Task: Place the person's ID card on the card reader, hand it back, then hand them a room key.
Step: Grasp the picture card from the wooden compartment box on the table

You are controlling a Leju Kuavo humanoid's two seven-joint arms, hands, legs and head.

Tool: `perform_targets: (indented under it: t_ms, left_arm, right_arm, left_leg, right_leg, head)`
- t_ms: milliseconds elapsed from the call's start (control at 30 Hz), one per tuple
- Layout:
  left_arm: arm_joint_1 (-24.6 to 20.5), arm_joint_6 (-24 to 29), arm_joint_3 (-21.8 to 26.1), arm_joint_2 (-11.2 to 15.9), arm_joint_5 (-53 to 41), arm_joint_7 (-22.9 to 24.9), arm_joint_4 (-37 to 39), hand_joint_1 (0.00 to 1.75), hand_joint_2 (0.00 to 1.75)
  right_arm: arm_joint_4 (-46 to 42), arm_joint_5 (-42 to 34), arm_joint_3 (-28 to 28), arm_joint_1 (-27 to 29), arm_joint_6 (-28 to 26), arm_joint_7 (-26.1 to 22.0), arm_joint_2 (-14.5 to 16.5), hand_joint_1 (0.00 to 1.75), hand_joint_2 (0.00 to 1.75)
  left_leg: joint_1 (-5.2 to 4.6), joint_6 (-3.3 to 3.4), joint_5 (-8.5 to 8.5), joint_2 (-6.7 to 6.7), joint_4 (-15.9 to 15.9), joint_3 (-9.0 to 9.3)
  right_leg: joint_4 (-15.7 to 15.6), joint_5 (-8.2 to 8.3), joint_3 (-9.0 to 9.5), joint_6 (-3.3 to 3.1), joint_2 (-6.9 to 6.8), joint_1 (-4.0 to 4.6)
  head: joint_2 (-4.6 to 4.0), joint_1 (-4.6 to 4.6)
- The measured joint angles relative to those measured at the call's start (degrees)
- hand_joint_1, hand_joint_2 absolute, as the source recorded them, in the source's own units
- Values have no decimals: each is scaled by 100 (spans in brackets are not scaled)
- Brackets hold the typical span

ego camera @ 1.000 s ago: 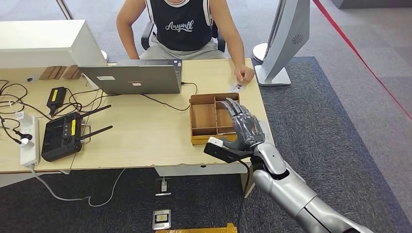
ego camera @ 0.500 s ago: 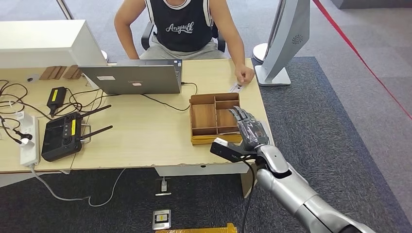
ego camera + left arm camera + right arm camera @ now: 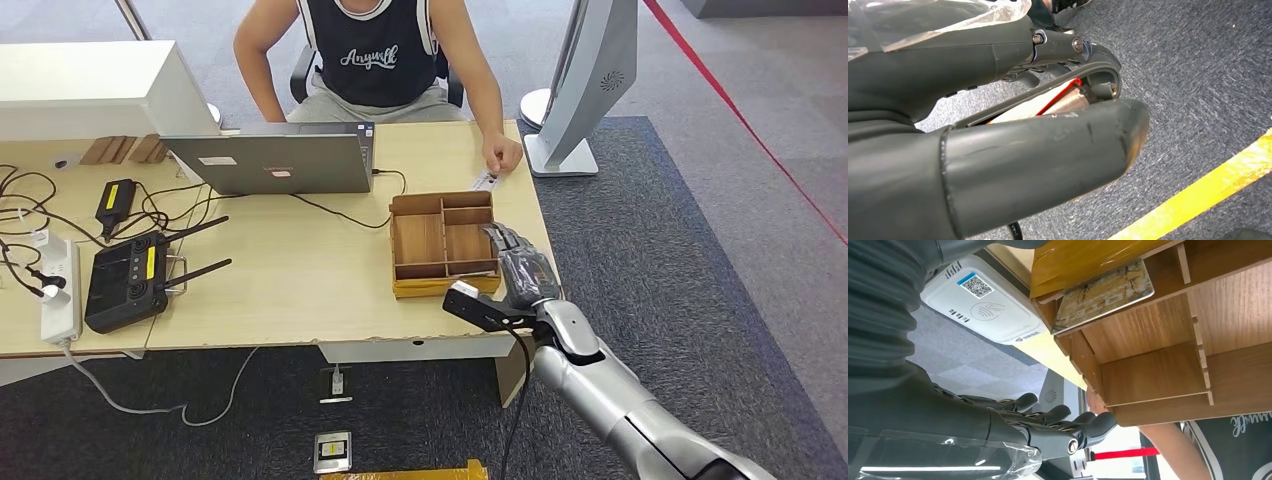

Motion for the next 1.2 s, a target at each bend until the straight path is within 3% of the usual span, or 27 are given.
perform_targets:
  t_ms: [900,1033,1200]
  left_arm:
    - [1,-56,-4,4,50,61,0,0,0]
    - [1,-56,-4,4,56,66,0,0,0]
    - [1,-50,-4,1,61,92,0,0,0]
  right_arm:
    - [565,26,50,-278,-31,-274,409,0,175]
    - [650,27,57,-305,-6,-273,446,163,175]
    - [724,-13,64,-313,60,-286,477,175,175]
  left_leg:
    - [0,0,0,0,0,0]
    - [0,0,0,0,0,0]
    - [0,0,0,0,0,0]
  right_leg:
    - [1,0,1,0,0,0]
    - [1,0,1,0,0,0]
    - [0,0,1,0,0,0]
  head:
    - [0,0]
    - [0,0]
    - [0,0]
